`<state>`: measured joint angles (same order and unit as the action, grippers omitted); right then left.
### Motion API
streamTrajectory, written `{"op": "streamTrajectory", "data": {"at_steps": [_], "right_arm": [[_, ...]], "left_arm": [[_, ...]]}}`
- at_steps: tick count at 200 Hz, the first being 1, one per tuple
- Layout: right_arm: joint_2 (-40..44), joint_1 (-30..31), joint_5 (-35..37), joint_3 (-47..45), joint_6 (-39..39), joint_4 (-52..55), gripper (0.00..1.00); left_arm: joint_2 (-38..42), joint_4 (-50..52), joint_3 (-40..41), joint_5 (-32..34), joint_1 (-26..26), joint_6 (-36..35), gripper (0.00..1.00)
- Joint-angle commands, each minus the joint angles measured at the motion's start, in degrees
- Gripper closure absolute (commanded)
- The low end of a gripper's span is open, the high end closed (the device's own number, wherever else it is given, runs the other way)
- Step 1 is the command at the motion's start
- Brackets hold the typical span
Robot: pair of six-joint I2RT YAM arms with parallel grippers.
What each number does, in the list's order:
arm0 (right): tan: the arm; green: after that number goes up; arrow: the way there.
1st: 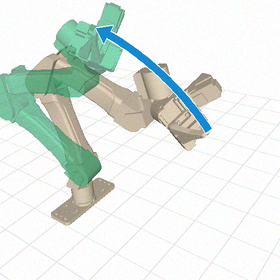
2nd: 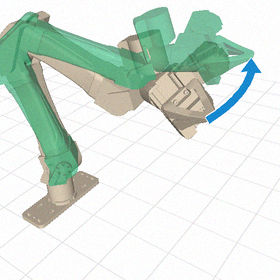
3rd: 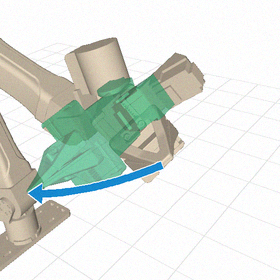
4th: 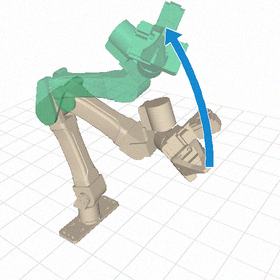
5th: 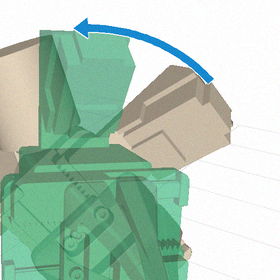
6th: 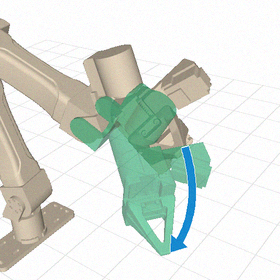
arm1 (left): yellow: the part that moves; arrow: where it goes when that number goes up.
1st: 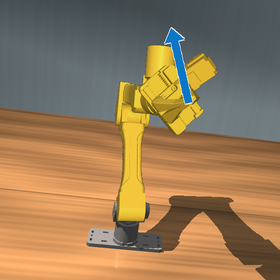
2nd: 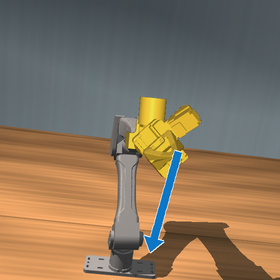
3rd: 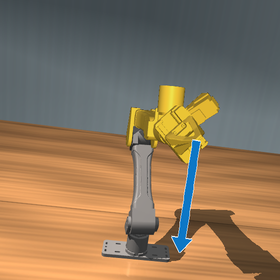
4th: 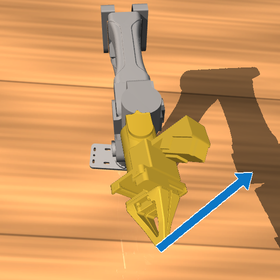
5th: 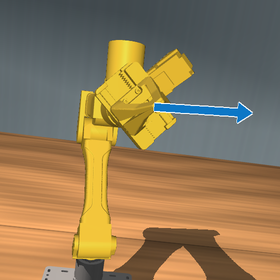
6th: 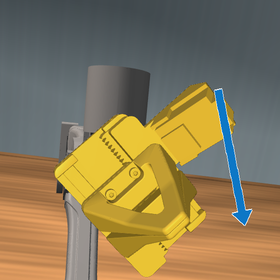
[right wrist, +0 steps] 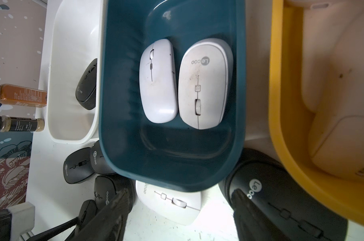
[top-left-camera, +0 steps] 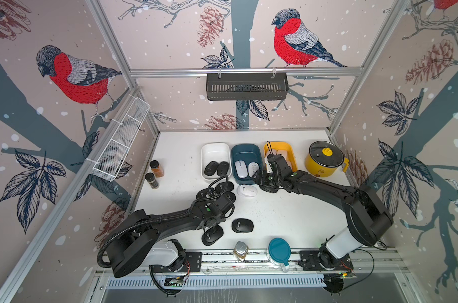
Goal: Place the mice by color into the storage box
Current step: Pick up the mouse from the center of the board.
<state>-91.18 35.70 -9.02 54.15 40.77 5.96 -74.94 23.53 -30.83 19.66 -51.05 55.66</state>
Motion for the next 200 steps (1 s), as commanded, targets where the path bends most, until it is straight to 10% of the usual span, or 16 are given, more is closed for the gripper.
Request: {"op": "streamTrajectory", "data": {"at_steps": [1, 200], "right_arm": [[-0.2, 0.1, -0.8, 0.3, 0.8, -0.4, 0.22], [0.4, 0.1, -0.8, 0.6, 0.6, 0.3, 0.22]], "left_arm": [[0.6, 2.4, 0.3, 0.4, 0.1, 2.1, 0.42], [9.1, 12.6, -10.9, 11.2, 1.8, -3.0, 0.42]]}}
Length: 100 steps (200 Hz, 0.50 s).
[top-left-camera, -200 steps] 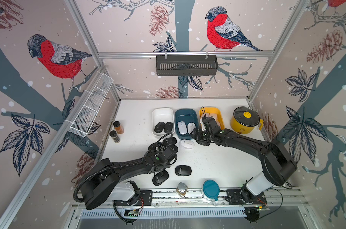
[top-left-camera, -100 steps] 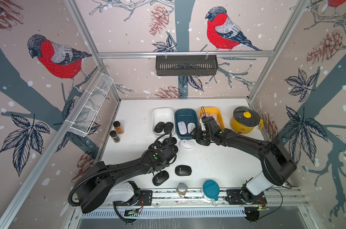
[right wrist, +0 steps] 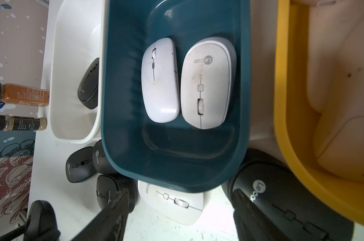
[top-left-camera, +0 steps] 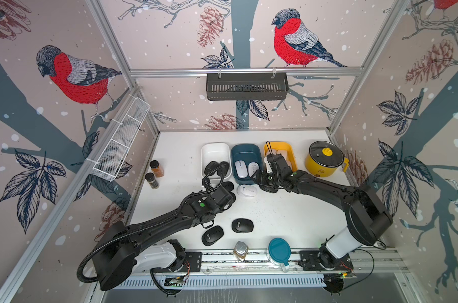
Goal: Place the mice by color into the storage box
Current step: Pick up the mouse from the center of the board.
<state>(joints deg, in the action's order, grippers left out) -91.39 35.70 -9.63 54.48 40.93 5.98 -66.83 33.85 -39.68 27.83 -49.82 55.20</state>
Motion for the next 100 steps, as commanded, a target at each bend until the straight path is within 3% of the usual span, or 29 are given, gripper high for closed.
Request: {"op": "streamTrajectory", "data": {"at_steps": [1, 100], "right_arm": [[0.7, 0.1, -0.2, 0.3, 0.4, 0.3, 0.22], [1.9, 0.1, 0.5, 0.4, 0.3, 1.0, 0.22]], "left_arm": [[1.0, 2.2, -2.1, 3.1, 0.6, -2.7, 0.42], [-0.4, 1.5, -13.2, 3.3, 5.1, -12.0, 0.42]]}}
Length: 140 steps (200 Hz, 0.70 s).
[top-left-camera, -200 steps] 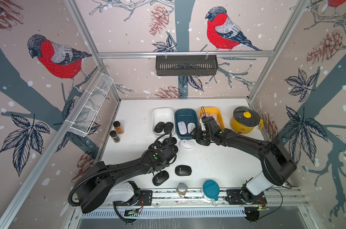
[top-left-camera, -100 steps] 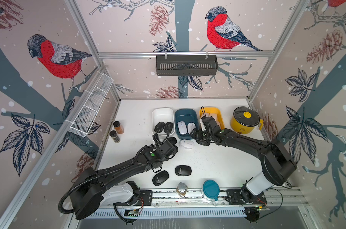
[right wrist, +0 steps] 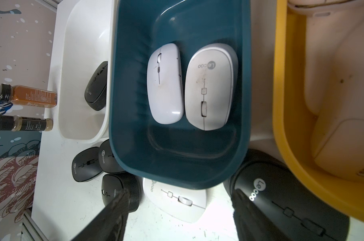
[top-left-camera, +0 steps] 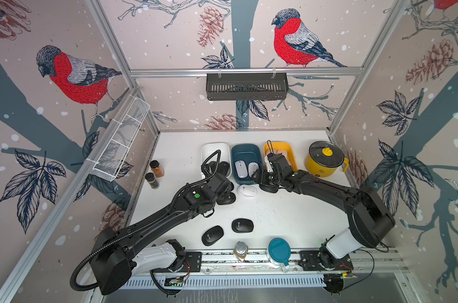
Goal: Place the mice by color into the storage box
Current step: Pick up the mouse from the center of the board, then place the mouse in the storage box.
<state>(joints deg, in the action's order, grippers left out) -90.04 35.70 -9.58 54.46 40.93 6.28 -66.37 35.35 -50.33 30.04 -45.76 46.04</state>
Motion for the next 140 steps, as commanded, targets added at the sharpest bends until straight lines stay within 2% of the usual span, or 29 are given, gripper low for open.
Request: {"op": "streamTrajectory", "data": {"at_steps": [1, 76, 140], "right_arm": [[0.5, 0.1, 0.4, 0.5, 0.2, 0.8, 0.22], [1.0, 0.0, 0.9, 1.3, -0.4, 2.0, 0.22], [1.4, -0.5, 1.2, 1.6, -0.7, 2.6, 0.21]], "left_arm": [[-0.9, -0.1, -2.6, 1.1, 1.1, -3.0, 0.42], [-7.8, -6.9, -9.2, -3.1, 8.1, -10.1, 0.42], [-14.0, -15.0, -11.1, -7.5, 15.0, -14.9, 0.41]]}}
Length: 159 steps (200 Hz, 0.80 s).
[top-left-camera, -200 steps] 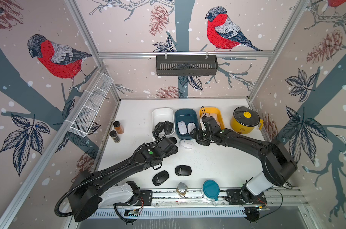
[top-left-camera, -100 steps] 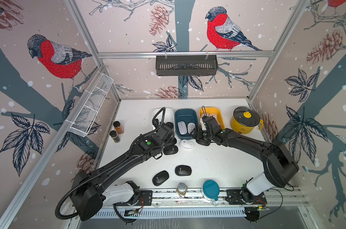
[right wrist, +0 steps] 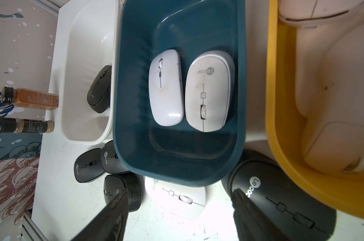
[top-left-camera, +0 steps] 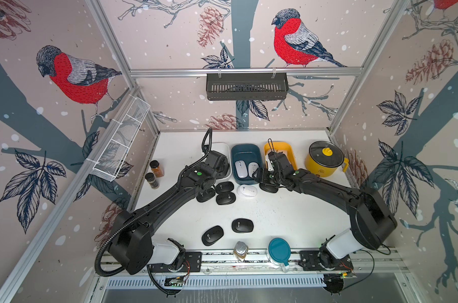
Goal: Place the mice by color into the storage box
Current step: Place the mouse in the storage box.
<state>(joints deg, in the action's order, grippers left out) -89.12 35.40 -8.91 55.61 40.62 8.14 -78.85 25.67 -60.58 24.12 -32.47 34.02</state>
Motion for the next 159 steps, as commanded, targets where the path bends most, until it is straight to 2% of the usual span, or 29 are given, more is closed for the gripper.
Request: {"op": "streamTrajectory", "data": {"at_steps": [1, 60, 159], "right_arm": [[0.5, -0.2, 0.5, 0.5, -0.4, 0.8, 0.21], [0.3, -0.7, 0.3, 0.7, -0.2, 0.6, 0.22], [-1.3, -1.8, -0.9, 2.0, 0.1, 0.7, 0.22]], "left_arm": [[-1.7, -5.4, -0.8, -1.6, 1.8, -3.0, 0.41], [-10.1, -10.9, -4.4, -3.9, 4.9, -5.7, 0.41], [-23.1, -12.1, -10.5, -5.3, 8.3, -8.5, 0.41]]}}
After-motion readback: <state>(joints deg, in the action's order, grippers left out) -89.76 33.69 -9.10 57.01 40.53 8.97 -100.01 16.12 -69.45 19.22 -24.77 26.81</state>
